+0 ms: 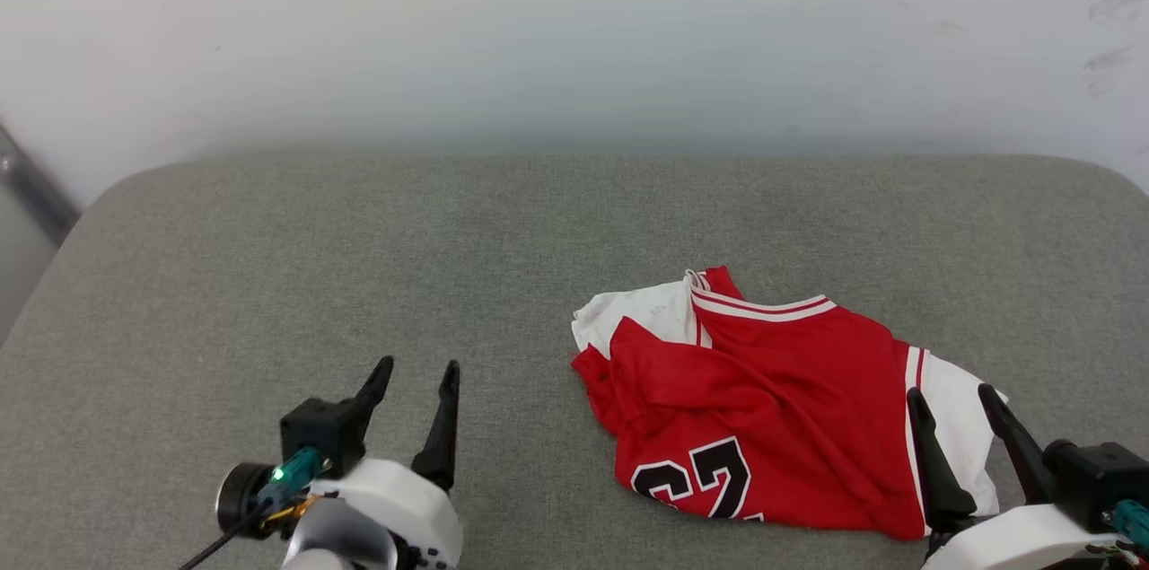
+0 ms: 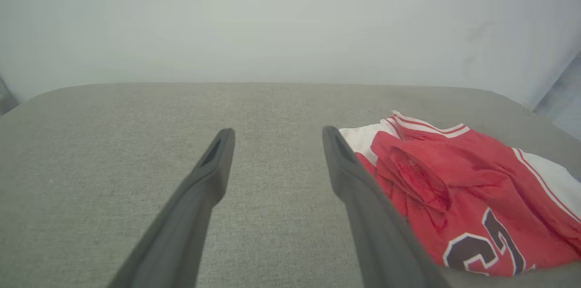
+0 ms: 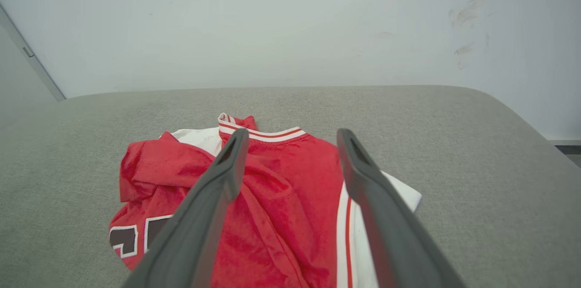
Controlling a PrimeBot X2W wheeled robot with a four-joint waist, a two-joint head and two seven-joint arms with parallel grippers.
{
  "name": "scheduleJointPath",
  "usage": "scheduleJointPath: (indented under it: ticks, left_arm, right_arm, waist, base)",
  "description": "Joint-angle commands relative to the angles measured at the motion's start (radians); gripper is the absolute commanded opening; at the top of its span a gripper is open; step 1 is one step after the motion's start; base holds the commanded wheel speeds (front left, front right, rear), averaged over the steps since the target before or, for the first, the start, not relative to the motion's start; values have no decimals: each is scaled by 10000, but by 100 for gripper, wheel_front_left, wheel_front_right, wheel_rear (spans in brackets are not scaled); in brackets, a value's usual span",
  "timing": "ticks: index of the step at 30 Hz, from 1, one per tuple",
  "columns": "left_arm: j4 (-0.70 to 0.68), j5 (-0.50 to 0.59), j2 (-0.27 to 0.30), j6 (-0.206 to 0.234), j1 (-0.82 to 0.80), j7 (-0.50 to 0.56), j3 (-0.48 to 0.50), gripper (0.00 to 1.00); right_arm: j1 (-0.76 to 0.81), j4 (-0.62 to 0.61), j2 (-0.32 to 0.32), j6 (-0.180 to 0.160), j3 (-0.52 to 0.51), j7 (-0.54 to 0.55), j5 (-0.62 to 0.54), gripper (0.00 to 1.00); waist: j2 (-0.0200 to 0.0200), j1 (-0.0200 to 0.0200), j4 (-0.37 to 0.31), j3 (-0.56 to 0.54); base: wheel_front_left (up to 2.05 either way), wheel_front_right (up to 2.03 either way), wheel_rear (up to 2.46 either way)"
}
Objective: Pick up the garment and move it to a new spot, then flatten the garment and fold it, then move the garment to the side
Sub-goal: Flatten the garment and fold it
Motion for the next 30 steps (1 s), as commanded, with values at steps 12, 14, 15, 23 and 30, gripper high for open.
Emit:
scheduleJointPath:
  ticks: [12, 14, 15, 23, 30]
  left_arm:
    - [905, -351, -502, -1736, -3732, 2635, -1398, 100]
    - [1235, -551, -523, -1922, -4194, 3296, -1632, 100]
    - [1429, -634, -490, -1987, -4391, 3704, -1750, 100]
    - [2716, -1660, -100, -2283, -5258, 6698, -2782, 100]
    - [3322, -2112, 40, -2301, -5389, 7145, -3329, 0]
  right_arm:
    - [-852, -547, 13, -7, 217, -59, 15, 100]
    - [-973, -496, 15, -7, 241, -107, 1, 100]
    - [-1036, -479, 14, -7, 251, -151, 4, 100]
    - [-1401, -185, 14, -7, 436, -303, -7, 100]
    - [-1560, 76, 14, -7, 496, -459, 90, 100]
  waist:
    - [0, 1, -562, 1679]
    - [0, 1, -688, 1918]
    - [0, 1, -747, 2036]
    - [0, 1, -1200, 2583]
    - [0, 1, -1393, 2592]
  base:
    - [0, 0, 0]
    - [0, 0, 0]
    - [0, 0, 0]
    - [0, 0, 0]
    - [0, 0, 0]
